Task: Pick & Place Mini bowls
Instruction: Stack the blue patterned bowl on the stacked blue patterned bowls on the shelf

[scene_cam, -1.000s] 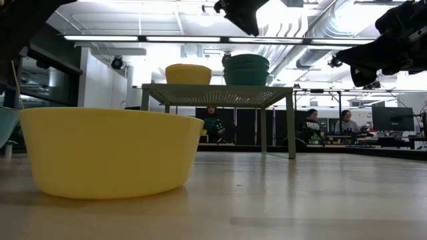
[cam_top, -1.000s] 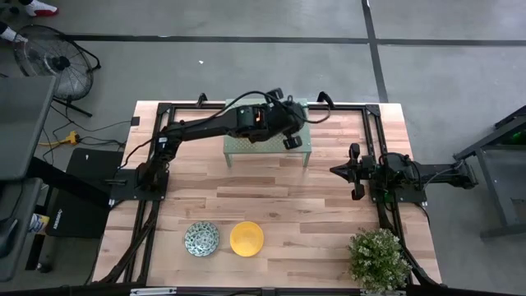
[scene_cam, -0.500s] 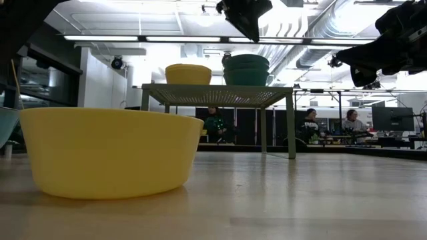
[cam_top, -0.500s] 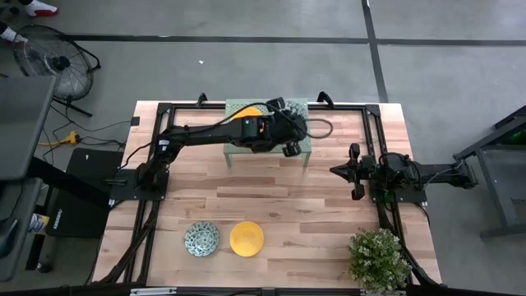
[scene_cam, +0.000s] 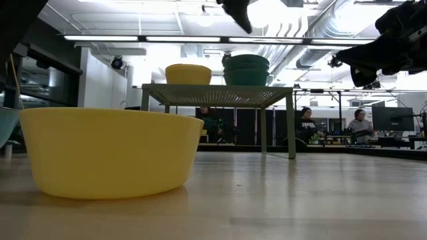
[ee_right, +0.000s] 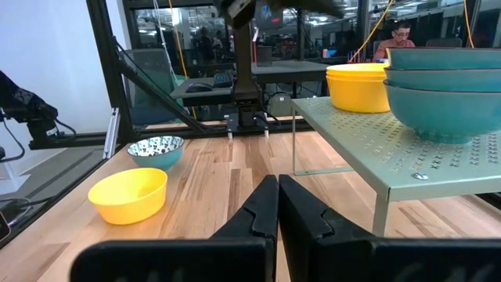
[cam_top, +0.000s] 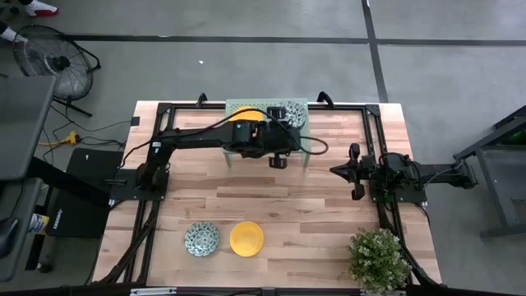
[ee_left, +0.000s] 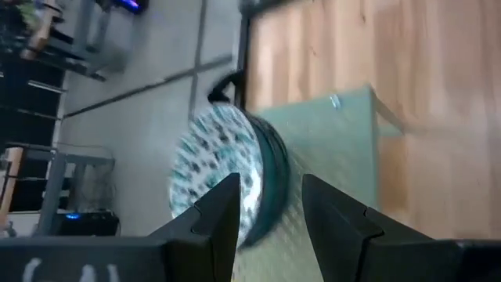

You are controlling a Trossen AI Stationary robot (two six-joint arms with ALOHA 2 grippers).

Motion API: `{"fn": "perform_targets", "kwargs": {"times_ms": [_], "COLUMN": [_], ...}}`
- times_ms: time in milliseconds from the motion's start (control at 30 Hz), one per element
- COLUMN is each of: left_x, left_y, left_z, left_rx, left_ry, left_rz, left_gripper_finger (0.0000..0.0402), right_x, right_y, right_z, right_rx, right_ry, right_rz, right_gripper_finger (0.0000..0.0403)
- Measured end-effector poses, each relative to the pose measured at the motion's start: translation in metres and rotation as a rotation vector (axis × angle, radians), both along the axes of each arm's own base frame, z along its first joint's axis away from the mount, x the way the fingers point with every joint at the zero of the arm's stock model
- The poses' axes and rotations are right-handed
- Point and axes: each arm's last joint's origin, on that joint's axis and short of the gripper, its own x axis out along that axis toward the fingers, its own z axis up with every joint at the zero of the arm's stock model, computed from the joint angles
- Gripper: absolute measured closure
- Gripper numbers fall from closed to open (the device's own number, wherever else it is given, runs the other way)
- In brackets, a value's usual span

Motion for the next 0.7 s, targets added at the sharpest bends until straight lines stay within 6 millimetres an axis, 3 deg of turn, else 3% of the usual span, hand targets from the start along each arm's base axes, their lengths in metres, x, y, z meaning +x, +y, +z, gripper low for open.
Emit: {"fn": "perform_targets", "kwargs": {"times_ms": [200,600,700], "left_x": [-0.015,-0.093,-0.106], "left_y": [-0.003,-0.013,-0.02], "left_z": [0.001,0.035,0.04], "left_rx": [-0.031,-0.052,-0.083], "left_ry": [0.121,0.403,0.38], "left_rz": [-0.067,-0.149,-0.202], "left_gripper_finger": [0.0268,0.0268,0.0268], "right_x": [0.0,0.0,0.0], "right_y": [0.0,0.0,0.0], "right_z": [0.0,0.0,0.0], "right_rx": [0.0,0.0,0.0], "right_ry": [0.0,0.001,0.001], "right_rz": [0.0,0.0,0.0], "right_gripper_finger": [0.0402,0.0402,0.0402]}}
